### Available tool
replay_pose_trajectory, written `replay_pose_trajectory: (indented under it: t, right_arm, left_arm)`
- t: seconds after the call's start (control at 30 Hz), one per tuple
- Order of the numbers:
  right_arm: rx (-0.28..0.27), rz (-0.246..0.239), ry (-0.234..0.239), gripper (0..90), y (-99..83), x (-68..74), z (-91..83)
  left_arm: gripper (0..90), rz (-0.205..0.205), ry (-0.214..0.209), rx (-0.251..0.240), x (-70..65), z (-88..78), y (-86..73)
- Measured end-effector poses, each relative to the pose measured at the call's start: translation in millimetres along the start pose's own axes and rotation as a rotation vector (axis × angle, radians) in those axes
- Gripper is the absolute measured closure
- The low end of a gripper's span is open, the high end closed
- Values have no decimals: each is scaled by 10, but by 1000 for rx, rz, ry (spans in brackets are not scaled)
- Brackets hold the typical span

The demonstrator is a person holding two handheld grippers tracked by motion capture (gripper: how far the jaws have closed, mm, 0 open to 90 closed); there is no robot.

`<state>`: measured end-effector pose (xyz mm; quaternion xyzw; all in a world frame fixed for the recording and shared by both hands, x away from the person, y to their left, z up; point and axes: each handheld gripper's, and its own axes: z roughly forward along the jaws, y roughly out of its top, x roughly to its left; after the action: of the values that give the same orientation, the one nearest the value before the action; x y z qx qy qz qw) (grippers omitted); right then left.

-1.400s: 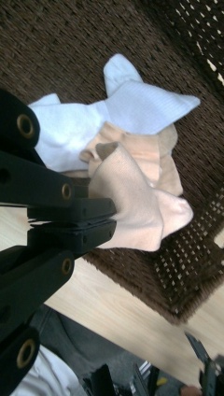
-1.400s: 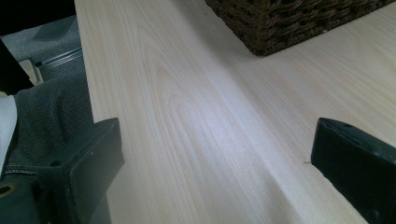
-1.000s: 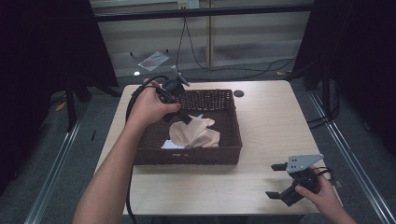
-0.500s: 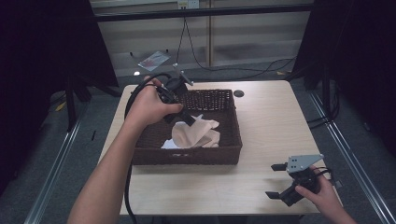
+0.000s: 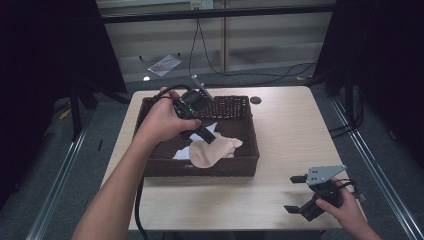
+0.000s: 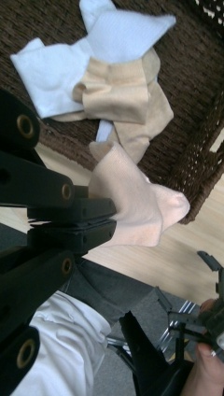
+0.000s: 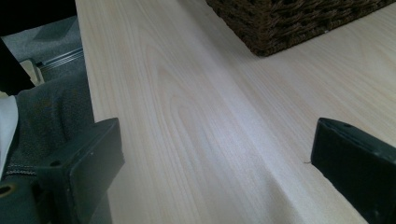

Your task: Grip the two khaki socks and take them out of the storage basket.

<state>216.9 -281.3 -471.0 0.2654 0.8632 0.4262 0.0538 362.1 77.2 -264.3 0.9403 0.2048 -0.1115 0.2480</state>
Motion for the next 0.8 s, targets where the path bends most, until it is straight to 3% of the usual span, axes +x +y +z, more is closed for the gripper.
replay_pose_trajectory:
  t: [0.8]
  right_arm:
    - [-1,-1,-1,23,-1,0,-7]
  left_arm:
    - [878,75,-50,43,-139,332,-65]
